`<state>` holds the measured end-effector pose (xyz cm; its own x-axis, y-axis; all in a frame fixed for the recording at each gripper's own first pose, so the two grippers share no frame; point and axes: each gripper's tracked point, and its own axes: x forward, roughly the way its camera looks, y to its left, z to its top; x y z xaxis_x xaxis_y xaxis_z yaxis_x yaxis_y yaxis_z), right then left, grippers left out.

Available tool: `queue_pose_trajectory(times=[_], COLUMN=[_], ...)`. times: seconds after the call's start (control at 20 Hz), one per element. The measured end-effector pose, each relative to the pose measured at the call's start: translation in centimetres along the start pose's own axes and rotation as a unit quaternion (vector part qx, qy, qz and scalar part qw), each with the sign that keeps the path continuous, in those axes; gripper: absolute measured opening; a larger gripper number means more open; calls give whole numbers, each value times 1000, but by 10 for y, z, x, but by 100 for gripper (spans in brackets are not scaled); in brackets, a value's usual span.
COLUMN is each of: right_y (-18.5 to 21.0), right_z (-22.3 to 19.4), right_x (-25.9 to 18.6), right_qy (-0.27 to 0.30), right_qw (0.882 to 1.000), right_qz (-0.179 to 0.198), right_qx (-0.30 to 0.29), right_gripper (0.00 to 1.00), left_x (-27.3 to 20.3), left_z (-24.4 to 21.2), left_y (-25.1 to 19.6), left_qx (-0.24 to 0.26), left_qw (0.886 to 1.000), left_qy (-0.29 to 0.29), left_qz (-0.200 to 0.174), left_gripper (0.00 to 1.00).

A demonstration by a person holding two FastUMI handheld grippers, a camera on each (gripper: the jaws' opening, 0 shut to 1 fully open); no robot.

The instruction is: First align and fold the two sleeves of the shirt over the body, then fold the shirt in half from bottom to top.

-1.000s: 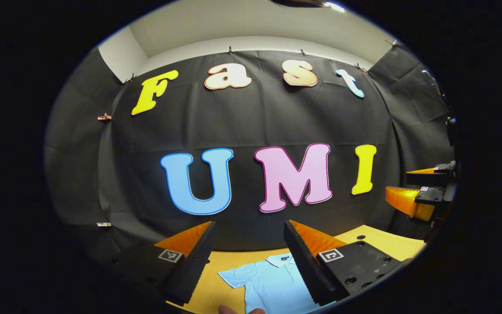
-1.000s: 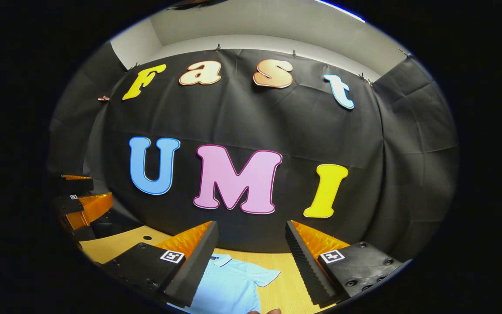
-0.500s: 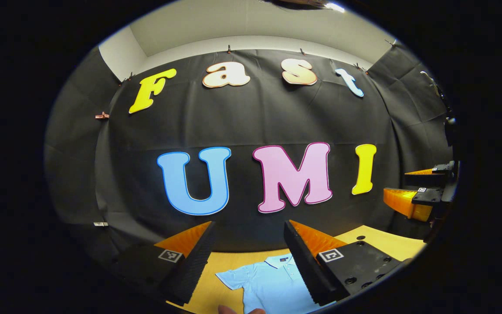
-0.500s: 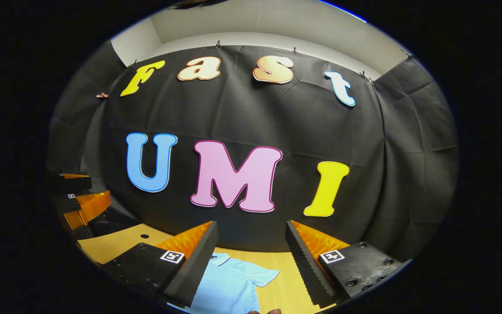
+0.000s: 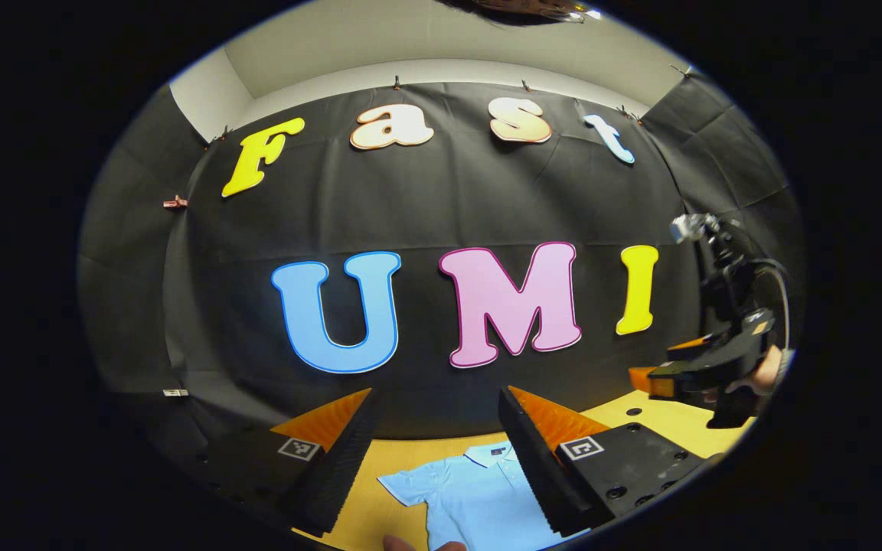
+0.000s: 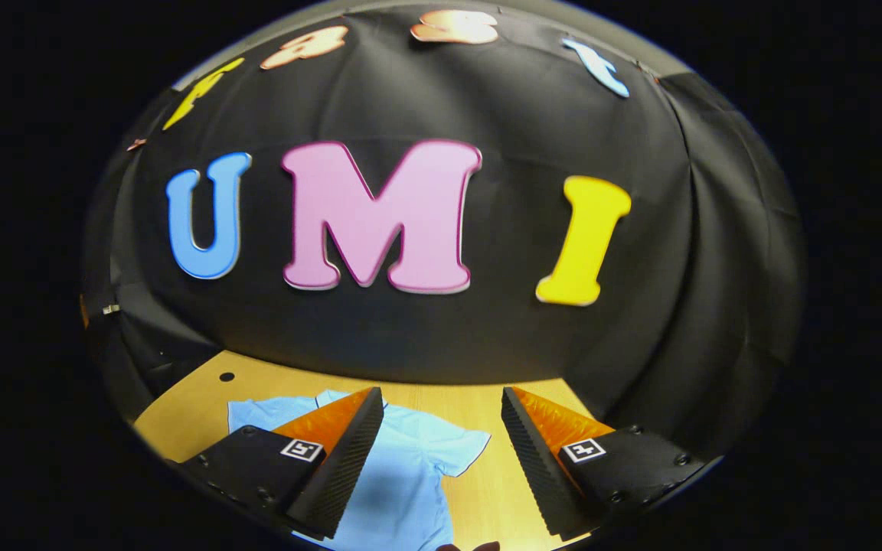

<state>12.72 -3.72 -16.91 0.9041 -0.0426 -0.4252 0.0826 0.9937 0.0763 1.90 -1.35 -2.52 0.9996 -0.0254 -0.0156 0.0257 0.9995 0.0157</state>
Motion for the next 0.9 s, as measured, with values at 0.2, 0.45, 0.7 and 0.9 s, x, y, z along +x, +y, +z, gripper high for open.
queue_pose_trajectory(times=[0.2, 0.45, 0.7, 0.9], right_y=[-31, -47, -58, -71], right_z=[-52, -125, -177, -216], right_x=[68, 137, 181, 203], right_qy=[67, 140, 184, 216], right_qw=[997, 989, 980, 972], right_qz=[-23, -33, -44, -59], right_qx=[41, 45, 56, 68], right_gripper=[98, 98, 98, 98], left_x=[4, 16, 22, 23], left_z=[-12, -30, -46, -60], left_y=[-4, -8, -11, -15], left_qx=[1, 6, 11, 13], left_qw=[1000, 999, 998, 997], left_qy=[14, 33, 52, 66], left_qz=[5, 12, 19, 24], left_gripper=[98, 98, 98, 98])
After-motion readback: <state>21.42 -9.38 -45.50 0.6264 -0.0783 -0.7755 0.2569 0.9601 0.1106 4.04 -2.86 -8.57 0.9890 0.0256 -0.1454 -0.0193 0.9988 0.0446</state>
